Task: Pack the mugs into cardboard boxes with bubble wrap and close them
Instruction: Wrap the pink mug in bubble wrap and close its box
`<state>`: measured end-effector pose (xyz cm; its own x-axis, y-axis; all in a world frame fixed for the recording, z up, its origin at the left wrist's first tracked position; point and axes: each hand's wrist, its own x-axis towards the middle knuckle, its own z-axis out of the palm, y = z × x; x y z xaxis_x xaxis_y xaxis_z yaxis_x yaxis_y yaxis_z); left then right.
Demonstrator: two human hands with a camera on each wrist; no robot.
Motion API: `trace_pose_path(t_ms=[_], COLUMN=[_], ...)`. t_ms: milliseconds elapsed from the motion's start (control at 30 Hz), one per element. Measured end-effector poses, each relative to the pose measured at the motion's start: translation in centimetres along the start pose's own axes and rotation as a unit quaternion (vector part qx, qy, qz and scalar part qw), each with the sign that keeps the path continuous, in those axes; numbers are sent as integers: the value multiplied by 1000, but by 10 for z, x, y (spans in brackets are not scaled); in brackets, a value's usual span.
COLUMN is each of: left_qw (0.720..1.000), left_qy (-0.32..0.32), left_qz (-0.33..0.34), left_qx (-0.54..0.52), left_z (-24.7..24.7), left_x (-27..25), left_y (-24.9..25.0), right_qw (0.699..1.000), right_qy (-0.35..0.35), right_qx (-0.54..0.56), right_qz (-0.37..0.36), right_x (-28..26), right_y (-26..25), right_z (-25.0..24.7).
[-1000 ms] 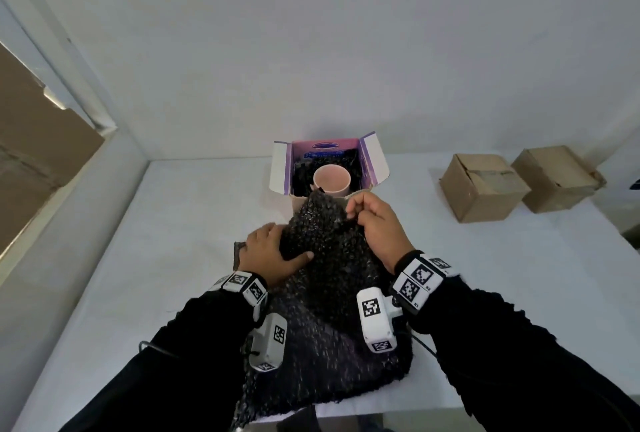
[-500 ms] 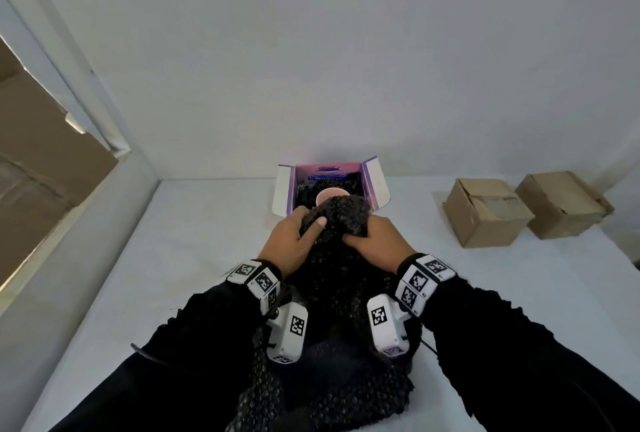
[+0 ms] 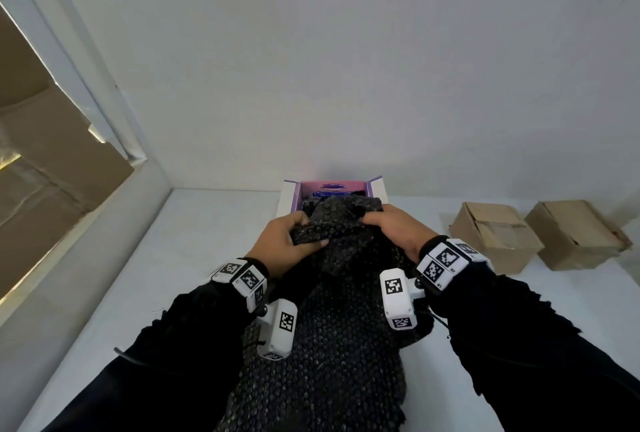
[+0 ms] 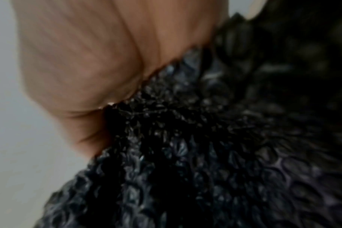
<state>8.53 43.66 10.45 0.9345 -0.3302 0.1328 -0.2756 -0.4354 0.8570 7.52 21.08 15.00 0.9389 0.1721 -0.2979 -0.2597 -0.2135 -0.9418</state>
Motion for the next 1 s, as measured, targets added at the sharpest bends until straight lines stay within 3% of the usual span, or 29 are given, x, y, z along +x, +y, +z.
trace_pose_path(t_ms=[67, 133, 200, 267, 300, 400, 500, 633, 767, 833, 933, 1000], left_qw=[998, 993, 984, 972, 968, 957, 942, 962, 948, 937, 908, 902], left_qy=[23, 16, -12, -24, -20, 16, 42, 31, 41, 67, 114, 114], left_qz=[34, 61, 65, 71, 86, 153, 182, 104, 94, 104, 144, 161], left_qx=[47, 100, 163, 221, 236, 244, 279, 249, 301, 326, 377, 385], left_z=[1, -1, -6, -11, -12, -12, -5, 2, 2, -5, -11, -11], left_x=[2, 3, 4, 6, 7, 9, 10, 10, 21, 27, 34, 42], left_y=[5, 10, 14, 18, 18, 15, 8, 12, 15, 16, 16, 15], right_qw=[994, 984, 958, 905, 900, 938, 953, 964, 966, 952, 884, 862], right_qy=[-98, -148, -105, -45, -33, -50, -53, -38, -52, -34, 16, 36], right_qx=[22, -65, -259, -418, -431, -339, -297, -262, -252, -300, -457, -482], right_qz=[-38, -71, -70, -60, -60, -49, -8, -21, -38, -47, -95, -152], right_x=[-3, -3, 5, 10, 11, 7, 11, 20, 35, 48, 60, 65], right_y=[-4, -6, -2, 2, 3, -1, -1, -3, -18, -28, -45, -48], right_z=[-5, -9, -15, -18, -19, -18, -15, -21, -32, -40, -51, -55])
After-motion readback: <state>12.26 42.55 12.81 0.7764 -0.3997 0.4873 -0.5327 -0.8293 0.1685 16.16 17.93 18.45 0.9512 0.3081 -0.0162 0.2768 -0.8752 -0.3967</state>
